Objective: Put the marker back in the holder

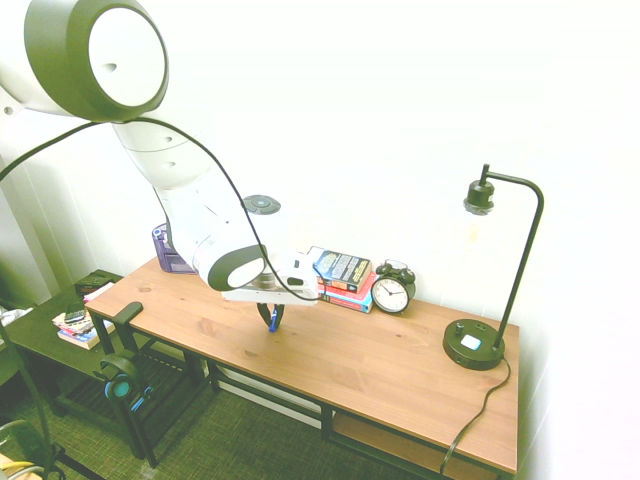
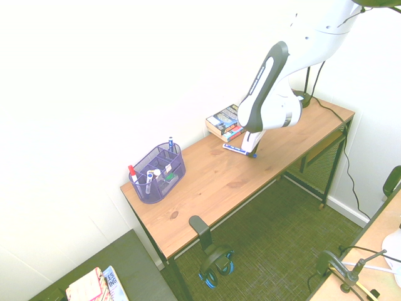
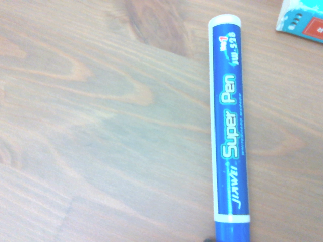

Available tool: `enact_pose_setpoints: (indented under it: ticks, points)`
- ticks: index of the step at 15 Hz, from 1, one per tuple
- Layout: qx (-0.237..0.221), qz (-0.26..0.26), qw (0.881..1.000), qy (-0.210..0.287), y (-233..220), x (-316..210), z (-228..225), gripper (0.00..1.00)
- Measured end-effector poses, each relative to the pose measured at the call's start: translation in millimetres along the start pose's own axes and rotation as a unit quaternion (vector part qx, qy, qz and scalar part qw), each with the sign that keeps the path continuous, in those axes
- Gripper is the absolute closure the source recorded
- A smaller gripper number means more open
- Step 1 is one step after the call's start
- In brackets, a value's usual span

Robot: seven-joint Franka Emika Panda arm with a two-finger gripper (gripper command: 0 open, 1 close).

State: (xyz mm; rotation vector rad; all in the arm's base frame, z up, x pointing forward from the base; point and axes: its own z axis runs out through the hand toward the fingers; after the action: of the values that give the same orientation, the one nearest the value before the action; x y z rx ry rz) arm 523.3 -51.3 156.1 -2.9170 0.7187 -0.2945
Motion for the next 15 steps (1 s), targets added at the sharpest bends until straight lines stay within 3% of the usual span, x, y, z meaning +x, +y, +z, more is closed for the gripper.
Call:
enact_pose_setpoints:
  ticks: [2, 4, 6, 10, 15]
  points:
    - [0.003, 0.016, 1.0, -0.005, -8.5, 0.8, -5.8, 1.0]
    - [0.009, 0.065, 0.998, -0.024, -33.8, 5.8, -38.6, 1.0]
    - [0.017, 0.127, 0.99, -0.054, -66.6, 5.2, -96.3, 1.0]
    - [0.01, 0.187, 0.978, -0.093, -121.3, 4.2, -208.9, 1.0]
    - [-0.022, 0.285, 0.943, -0.171, -189.5, -2.2, -218.2, 1.0]
